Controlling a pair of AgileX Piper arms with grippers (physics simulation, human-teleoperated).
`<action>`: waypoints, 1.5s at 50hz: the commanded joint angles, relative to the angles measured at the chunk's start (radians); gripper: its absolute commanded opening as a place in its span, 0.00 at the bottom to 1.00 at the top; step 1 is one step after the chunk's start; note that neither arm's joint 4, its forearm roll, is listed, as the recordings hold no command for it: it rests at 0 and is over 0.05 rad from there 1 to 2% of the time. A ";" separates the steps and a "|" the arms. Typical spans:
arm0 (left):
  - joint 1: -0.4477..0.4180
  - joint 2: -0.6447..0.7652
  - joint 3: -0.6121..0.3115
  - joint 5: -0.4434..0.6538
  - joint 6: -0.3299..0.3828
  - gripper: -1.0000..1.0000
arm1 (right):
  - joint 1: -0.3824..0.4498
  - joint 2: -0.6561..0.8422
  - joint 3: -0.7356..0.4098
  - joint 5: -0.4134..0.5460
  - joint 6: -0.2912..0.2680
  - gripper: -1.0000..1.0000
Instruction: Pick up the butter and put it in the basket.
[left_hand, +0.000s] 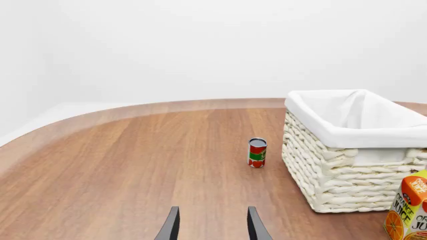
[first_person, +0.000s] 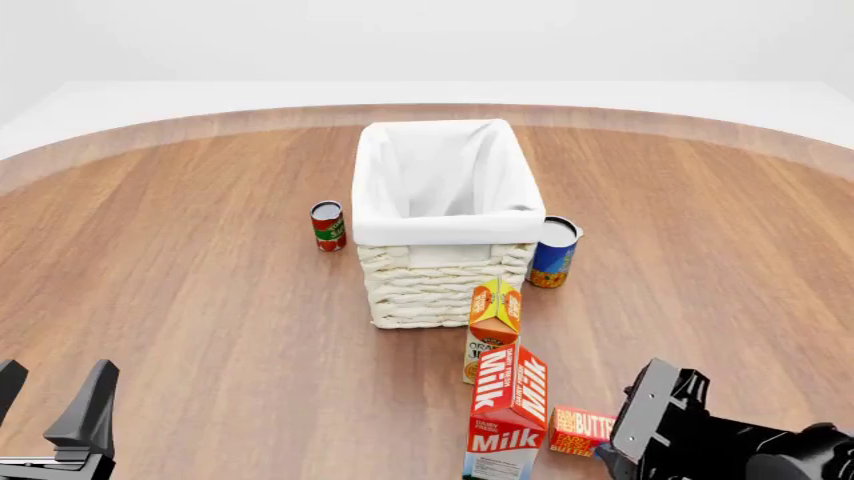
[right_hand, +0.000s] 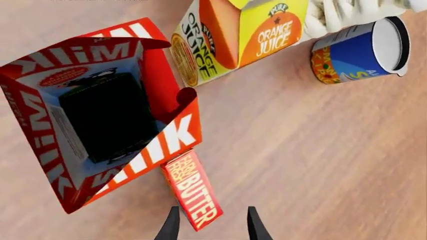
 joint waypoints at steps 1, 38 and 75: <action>0.000 0.000 0.000 0.000 0.000 1.00 | 0.012 -0.003 0.001 -0.001 -0.001 1.00; 0.000 0.000 0.000 0.000 0.000 1.00 | 0.079 0.065 0.022 -0.058 0.071 1.00; 0.000 0.000 0.000 0.000 0.000 1.00 | 0.075 0.184 0.017 -0.233 0.055 0.00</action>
